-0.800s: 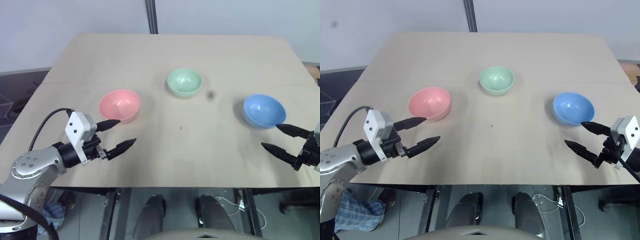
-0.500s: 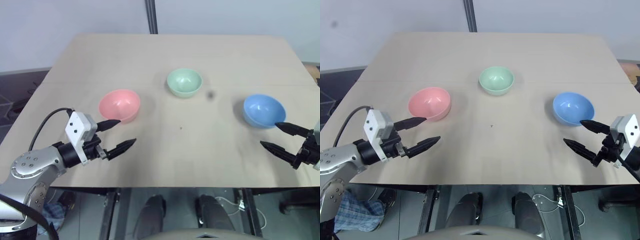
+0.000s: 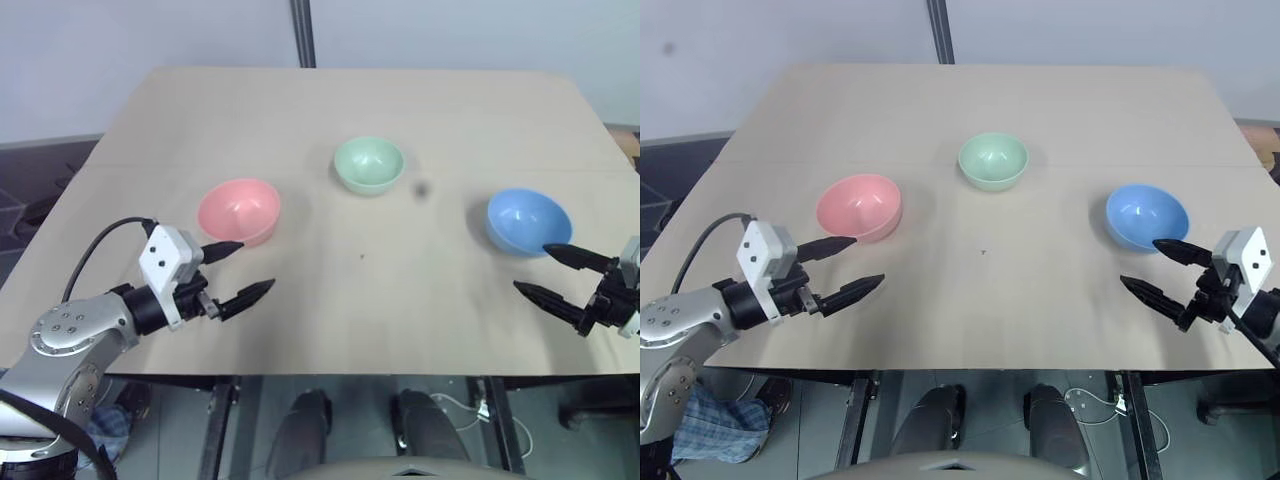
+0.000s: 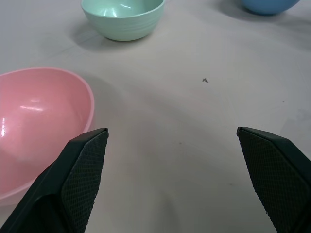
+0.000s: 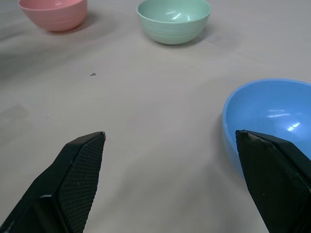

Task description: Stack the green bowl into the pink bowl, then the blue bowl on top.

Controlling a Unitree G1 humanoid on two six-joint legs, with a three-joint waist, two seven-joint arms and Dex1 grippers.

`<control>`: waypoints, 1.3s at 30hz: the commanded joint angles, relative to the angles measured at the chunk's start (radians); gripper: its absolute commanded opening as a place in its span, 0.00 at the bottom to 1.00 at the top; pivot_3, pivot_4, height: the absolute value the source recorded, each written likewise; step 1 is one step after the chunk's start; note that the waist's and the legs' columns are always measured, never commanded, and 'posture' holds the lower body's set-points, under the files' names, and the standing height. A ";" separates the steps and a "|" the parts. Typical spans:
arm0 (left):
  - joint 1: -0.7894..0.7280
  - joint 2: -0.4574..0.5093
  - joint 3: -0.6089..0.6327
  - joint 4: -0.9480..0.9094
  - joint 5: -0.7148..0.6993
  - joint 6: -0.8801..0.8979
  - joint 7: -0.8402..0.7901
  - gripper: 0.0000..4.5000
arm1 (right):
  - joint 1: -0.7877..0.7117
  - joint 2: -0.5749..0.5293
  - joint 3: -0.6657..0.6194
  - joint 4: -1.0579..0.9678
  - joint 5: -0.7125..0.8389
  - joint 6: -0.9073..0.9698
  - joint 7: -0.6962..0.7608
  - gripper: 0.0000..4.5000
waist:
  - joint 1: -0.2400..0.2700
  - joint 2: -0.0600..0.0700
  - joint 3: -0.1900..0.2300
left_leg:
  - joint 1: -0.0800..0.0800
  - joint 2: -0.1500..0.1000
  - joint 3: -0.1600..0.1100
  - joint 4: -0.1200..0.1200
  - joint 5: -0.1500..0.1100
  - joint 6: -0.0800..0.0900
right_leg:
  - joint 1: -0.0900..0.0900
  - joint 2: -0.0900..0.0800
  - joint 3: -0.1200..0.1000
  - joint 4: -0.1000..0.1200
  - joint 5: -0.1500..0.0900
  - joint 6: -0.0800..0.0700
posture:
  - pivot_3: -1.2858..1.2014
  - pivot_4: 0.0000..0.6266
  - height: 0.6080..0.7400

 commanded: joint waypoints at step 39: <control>-0.457 0.030 -0.353 0.508 0.379 -0.160 0.000 0.83 | 0.038 0.029 -0.054 -0.209 0.217 -0.033 -0.074 1.00 | 0.001 0.000 0.000 | -0.001 0.000 -0.002 -0.004 0.000 0.000 | 0.000 0.000 -0.002 -0.004 0.000 0.000 | 0.52 0.24 1.00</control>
